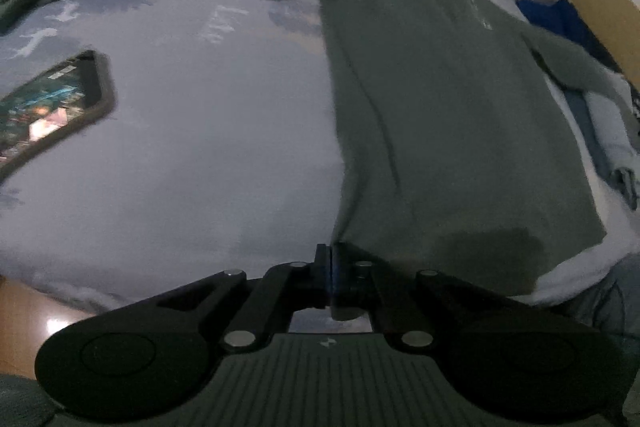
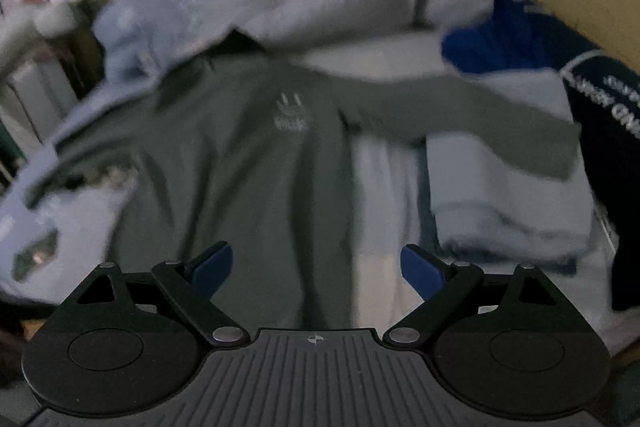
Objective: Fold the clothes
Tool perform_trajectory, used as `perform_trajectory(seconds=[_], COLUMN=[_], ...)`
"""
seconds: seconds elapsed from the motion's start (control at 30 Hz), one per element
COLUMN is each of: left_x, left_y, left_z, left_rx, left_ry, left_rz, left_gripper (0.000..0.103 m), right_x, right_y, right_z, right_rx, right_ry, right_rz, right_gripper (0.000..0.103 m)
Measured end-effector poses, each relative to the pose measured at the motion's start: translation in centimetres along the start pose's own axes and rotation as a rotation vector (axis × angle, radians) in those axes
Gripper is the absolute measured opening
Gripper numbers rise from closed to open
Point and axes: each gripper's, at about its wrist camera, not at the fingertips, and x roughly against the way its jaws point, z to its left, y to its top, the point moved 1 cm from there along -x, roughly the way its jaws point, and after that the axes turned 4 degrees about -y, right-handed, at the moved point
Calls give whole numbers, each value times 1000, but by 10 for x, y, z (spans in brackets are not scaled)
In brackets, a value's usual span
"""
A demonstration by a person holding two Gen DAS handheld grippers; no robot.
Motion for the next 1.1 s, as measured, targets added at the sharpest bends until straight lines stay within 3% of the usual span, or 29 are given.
perform_trajectory(seconds=[0.1, 0.17, 0.23, 0.37, 0.47, 0.5, 0.53, 0.57, 0.67, 0.87, 0.97, 1.1], left_x=[7, 7, 7, 4, 4, 9, 11, 12, 33, 51, 51, 38], left_y=[7, 4, 3, 8, 5, -11, -20, -19, -30, -37, -44, -53], left_z=[8, 13, 14, 7, 4, 7, 8, 7, 18, 29, 34, 39], left_rx=[30, 35, 45, 46, 47, 55, 62, 72, 97, 137, 159, 172], left_ry=[-7, 4, 4, 6, 7, 7, 6, 7, 4, 7, 32, 119], left_rz=[-4, 1, -3, -4, -10, -15, -19, -26, -55, -54, -29, 53], left_gripper=[5, 5, 5, 5, 5, 5, 5, 5, 5, 5, 5, 5], right_x=[-39, -63, -88, -132, -145, -146, -143, -140, -121, -81, -80, -94], right_y=[-18, -28, -39, -61, -71, -73, -74, -73, -73, -77, -86, -99], right_z=[9, 13, 17, 17, 16, 18, 22, 24, 27, -3, -4, 2], right_rx=[25, 43, 60, 113, 120, 137, 158, 172, 218, 211, 214, 254], right_ry=[-14, -33, -57, -130, -142, -134, -121, -114, -130, -217, -220, -248], right_rz=[89, 157, 224, 325, 346, 341, 338, 338, 336, 377, 422, 498], right_gripper=[89, 79, 62, 52, 47, 39, 13, 3, 3, 3, 3, 4])
